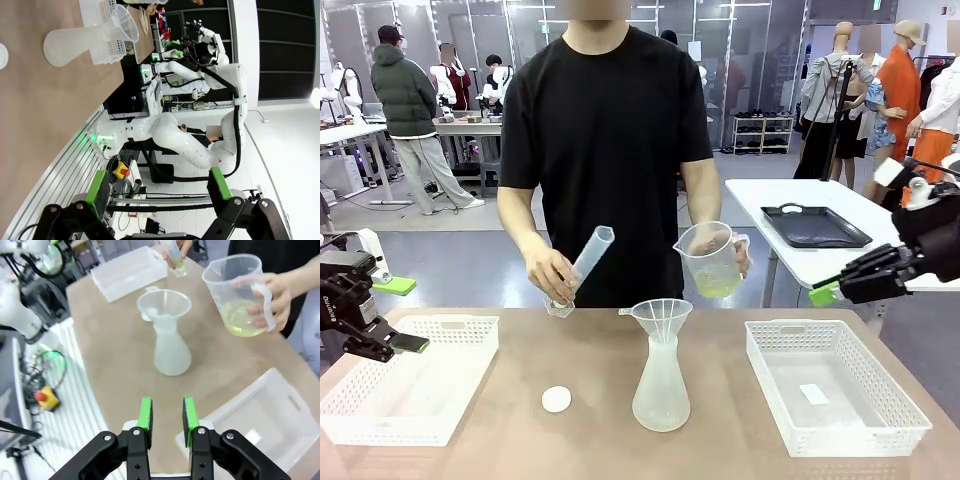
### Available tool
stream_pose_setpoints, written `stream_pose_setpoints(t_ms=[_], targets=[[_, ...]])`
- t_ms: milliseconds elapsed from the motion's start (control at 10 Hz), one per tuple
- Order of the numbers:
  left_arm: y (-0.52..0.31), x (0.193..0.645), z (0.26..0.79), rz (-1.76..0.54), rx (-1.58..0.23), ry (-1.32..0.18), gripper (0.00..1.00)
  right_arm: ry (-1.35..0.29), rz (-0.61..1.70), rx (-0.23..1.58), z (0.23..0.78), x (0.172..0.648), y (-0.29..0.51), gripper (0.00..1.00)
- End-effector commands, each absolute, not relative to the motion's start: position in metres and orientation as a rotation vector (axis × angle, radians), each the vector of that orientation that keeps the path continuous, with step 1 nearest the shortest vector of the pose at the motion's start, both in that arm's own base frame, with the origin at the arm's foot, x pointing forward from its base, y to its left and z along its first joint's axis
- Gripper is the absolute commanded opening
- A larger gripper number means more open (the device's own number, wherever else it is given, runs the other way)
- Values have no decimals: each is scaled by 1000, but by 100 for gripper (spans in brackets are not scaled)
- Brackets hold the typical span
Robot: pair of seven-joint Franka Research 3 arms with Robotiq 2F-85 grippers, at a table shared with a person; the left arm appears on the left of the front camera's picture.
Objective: Prepare the solutions needed for the experiment.
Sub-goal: Once the solution is in the Big flask , pick up the Plastic Funnel and place it back into the right Organizing basket.
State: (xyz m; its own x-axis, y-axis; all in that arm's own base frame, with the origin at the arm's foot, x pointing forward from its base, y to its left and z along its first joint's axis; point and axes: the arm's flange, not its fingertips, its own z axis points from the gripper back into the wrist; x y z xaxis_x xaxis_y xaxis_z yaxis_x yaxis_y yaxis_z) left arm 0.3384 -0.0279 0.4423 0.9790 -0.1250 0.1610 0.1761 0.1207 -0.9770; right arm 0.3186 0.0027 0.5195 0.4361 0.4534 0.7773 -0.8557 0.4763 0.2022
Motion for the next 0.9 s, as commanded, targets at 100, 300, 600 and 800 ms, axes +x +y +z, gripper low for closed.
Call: stream_pose_setpoints(t_ms=[100, 300, 600, 800], targets=[[-26, 337, 443, -233, -1438, -40, 100, -652, 870, 804, 469, 256, 1, 33], [-26, 337, 443, -233, -1438, -40, 100, -656, 858, 779, 512, 306, -9, 33], [-26, 337, 443, -233, -1438, -40, 100, -656, 858, 779, 512, 306, -9, 33], [-26, 337, 443, -233, -1438, -40, 100, -516, 713, 908, 505, 316, -3, 33]])
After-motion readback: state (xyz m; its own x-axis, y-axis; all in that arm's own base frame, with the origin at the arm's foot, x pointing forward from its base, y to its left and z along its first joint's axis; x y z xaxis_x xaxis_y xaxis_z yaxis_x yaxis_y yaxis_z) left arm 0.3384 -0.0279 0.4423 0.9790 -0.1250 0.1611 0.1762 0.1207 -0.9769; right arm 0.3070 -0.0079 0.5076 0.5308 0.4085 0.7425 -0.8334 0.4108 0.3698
